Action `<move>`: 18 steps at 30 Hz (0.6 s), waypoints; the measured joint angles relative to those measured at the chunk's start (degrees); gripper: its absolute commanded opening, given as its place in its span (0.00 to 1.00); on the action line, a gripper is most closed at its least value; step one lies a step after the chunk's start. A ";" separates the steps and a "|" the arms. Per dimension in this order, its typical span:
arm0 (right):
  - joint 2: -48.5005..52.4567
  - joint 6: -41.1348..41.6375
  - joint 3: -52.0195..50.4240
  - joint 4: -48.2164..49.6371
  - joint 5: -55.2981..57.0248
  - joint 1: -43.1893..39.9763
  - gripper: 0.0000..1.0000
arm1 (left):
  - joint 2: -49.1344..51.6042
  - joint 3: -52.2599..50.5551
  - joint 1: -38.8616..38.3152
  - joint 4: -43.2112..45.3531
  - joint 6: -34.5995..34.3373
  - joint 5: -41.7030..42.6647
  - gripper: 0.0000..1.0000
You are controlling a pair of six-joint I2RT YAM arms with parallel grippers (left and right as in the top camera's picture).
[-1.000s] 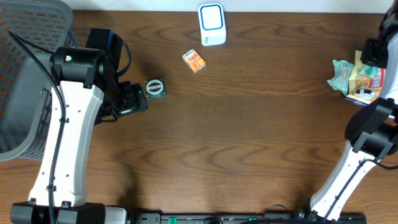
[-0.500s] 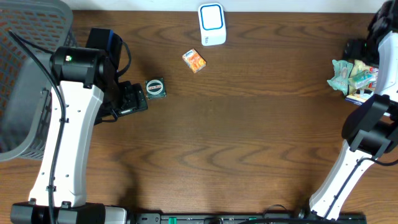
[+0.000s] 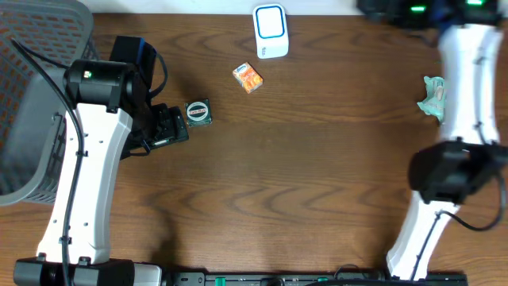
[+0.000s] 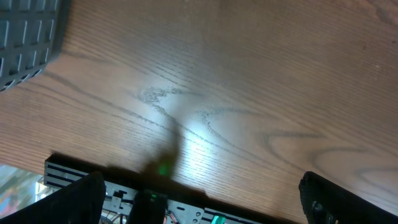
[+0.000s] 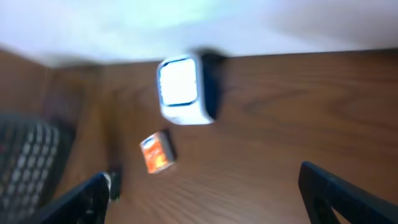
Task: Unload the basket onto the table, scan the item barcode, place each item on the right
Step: 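Withdraw the right gripper from the far-right pile toward the middle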
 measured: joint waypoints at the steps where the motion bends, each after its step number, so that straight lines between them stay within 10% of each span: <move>1: 0.79 -0.13 -0.02 0.55 1.03 3.02 0.91 | 0.00 0.00 0.00 0.00 0.00 0.00 0.98; 14: 15.30 -0.13 -0.02 10.91 18.67 25.53 0.59 | 0.00 0.00 0.00 0.00 0.00 0.02 0.98; 18: 19.28 1.11 -0.02 12.46 19.96 26.93 0.63 | 0.00 0.00 0.00 -0.02 0.00 0.02 0.98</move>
